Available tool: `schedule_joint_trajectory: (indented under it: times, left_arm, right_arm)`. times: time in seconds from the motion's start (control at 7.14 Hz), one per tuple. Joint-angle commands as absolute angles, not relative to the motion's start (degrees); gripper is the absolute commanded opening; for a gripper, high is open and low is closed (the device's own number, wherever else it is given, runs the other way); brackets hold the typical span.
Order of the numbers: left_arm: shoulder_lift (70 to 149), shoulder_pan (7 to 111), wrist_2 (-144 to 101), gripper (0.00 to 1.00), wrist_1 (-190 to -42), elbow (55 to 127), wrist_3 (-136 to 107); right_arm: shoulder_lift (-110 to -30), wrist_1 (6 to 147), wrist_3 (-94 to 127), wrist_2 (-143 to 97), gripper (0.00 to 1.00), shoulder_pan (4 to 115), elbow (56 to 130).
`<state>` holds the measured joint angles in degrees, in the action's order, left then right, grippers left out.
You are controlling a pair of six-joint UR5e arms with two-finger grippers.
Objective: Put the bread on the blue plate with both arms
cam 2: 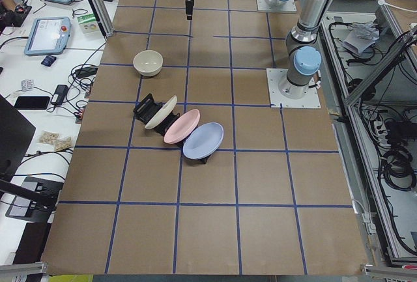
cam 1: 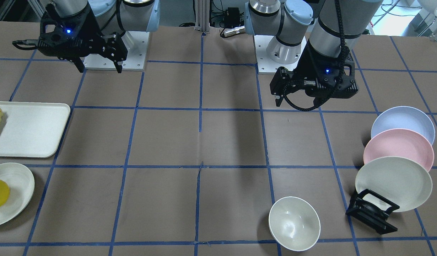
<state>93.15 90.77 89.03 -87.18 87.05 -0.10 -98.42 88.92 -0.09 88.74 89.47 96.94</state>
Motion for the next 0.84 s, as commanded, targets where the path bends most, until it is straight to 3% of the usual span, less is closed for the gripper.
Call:
schedule_joint_trajectory:
  times: [0.0,0.7]
  left_arm:
    - [92.9,90.8,89.1,1.0,-87.1,87.2,-0.1]
    - [91.0,89.0,91.6,1.0,-88.7,86.1,0.2]
  right_arm:
    - [-98.4,88.9,-0.1,89.3,1.0,89.5,97.1]
    - [-98.4,88.5,-0.3,89.6,1.0,89.5,97.2]
